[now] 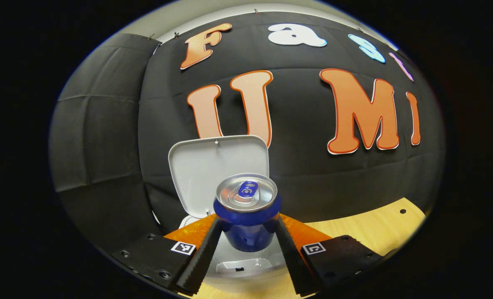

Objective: Press the lid of the desktop garbage bin to open it, pick up the crumpled paper on the desktop and throw it into the bin, then pick up the pop can on the desktop and drop it into the bin, and finally close the garbage bin lid.

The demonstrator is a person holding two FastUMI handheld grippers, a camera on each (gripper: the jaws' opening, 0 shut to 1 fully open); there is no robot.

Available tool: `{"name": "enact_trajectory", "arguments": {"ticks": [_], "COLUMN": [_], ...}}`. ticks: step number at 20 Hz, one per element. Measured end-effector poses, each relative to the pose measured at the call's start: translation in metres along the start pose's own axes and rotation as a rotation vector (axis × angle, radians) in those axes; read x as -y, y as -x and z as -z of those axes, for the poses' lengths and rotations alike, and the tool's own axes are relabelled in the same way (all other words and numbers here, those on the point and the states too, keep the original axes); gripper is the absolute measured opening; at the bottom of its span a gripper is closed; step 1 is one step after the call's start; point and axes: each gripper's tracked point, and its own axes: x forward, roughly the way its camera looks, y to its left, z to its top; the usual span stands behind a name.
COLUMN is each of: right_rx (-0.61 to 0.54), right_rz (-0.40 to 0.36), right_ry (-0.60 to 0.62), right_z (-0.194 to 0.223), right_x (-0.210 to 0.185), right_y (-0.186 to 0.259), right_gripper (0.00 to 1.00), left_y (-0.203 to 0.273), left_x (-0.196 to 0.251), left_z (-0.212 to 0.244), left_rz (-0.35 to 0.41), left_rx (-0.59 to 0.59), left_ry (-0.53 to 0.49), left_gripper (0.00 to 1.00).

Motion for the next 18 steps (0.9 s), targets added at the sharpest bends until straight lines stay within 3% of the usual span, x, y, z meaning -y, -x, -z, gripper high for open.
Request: {"name": "enact_trajectory", "arguments": {"ticks": [2,4,8,14,15,18], "right_rx": [-0.007,-0.014,-0.014,-0.014,-0.015,-0.008], "right_rz": [0.005,0.008,0.011,0.003,0.000,-0.005], "right_ry": [0.003,0.003,0.010,0.006,0.006,0.004], "right_z": [0.002,0.003,0.002,0.002,0.002,0.000], "right_x": [-0.001,-0.001,-0.002,-0.004,-0.005,-0.004], "right_y": [-0.002,-0.003,-0.004,-0.007,-0.007,-0.008], "right_gripper": [0.94,0.94,0.94,0.94,0.94,0.94], "left_y": [-0.008,-0.015,-0.019,-0.013,-0.011,-0.008], "left_x": [0.001,0.005,0.005,0.005,0.004,-0.006], "left_z": [0.006,0.015,0.022,-0.012,-0.022,-0.063], "left_rz": [0.004,0.013,0.011,0.022,0.023,0.016], "left_rx": [-0.001,-0.018,-0.032,0.042,0.051,0.098], "left_ry": [0.011,0.021,0.034,0.009,0.016,0.074], "left_gripper": [0.82,0.78,0.94,0.96,0.99,0.95]}}
